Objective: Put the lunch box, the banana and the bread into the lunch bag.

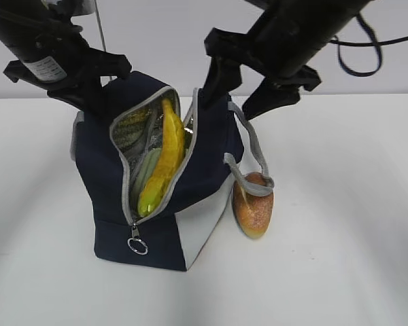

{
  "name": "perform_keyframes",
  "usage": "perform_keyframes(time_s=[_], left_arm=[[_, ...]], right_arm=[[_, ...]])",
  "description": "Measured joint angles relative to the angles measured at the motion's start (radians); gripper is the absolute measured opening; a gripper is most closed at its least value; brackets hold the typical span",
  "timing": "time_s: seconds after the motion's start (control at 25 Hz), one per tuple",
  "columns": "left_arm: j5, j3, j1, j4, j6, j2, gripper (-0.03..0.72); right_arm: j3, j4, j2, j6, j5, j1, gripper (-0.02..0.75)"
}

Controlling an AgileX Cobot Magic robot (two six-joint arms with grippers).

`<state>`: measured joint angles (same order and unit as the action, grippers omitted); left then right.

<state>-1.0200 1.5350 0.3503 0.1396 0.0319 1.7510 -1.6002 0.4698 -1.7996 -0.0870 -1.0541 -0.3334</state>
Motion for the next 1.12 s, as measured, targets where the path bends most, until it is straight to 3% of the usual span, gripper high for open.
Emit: perform_keyframes(time_s=[0.28,0.52,1.12], left_arm=[[0.0,0.0,0.0,0.0,0.0,0.0,-0.003],[0.0,0.0,0.0,-0.001,0.0,0.0,-0.003],[-0.002,0.0,0.0,-0.004,0.0,0.0,-0.003]], right_arm=[[0.366,-0.062,0.249,-0.001,0.134,0.0,0.551],[0.6,-0.058,0.294,-0.001,0.239,0.0,0.551],[0.637,-0.042,0.068,-0.061,0.444,0.0,0.564]])
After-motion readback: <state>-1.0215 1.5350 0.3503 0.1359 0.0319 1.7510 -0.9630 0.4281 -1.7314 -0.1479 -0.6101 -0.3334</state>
